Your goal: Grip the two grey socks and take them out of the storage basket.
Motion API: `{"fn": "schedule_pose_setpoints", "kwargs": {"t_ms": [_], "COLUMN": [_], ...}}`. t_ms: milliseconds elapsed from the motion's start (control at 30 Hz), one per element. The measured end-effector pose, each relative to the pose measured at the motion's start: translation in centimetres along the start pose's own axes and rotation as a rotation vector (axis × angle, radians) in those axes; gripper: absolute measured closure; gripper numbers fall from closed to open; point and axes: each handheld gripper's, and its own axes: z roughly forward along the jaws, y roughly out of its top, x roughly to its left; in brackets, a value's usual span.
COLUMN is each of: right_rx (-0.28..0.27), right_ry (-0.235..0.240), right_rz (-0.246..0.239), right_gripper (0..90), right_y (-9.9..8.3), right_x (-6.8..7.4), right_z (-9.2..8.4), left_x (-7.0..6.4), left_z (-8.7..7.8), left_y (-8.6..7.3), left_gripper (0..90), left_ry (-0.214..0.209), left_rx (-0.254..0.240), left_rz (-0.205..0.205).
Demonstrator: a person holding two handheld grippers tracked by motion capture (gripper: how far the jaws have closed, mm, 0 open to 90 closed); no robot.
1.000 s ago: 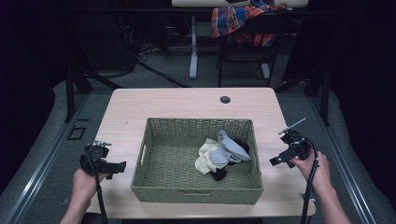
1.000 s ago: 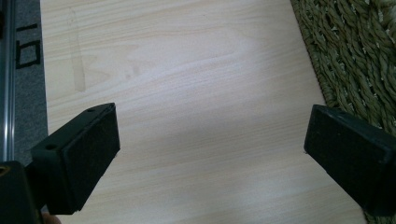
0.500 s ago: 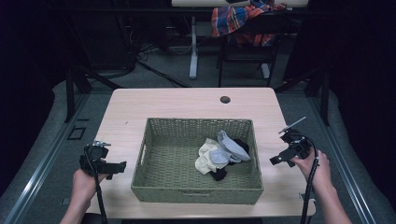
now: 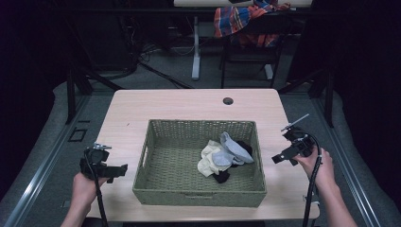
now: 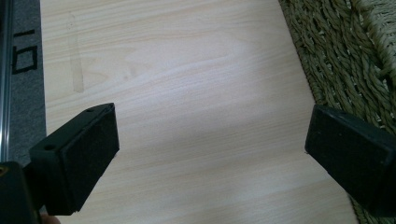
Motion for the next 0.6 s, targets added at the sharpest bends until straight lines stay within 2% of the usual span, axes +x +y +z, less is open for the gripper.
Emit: {"fn": "schedule_pose_setpoints", "kwargs": {"t_ms": [200,367,400,600], "right_rx": [-0.051,-0.048,-0.066,-0.099], "right_ry": [-0.001,-0.024,-0.029,-0.014], "right_rz": [0.019,0.007,0.005,-0.014], "right_gripper": [0.0,0.0,0.0,0.0], "right_y": [0.9,1.3,1.5,2.0], "right_x": [0.1,0.2,0.3,1.1], "right_z": [-1.5,-2.6,-3.1,-4.3], "left_x": [-0.2,-0.2,-0.2,0.0], "left_z": [0.0,-0.1,-0.1,0.0], "left_y": [0.1,-0.1,-0.1,-0.1], "left_gripper": [3.0,3.0,3.0,3.0], "left_ry": [-0.001,-0.002,-0.003,-0.003], "left_rx": [0.001,-0.006,-0.006,0.001], "left_rz": [0.006,-0.003,-0.002,-0.009]}}
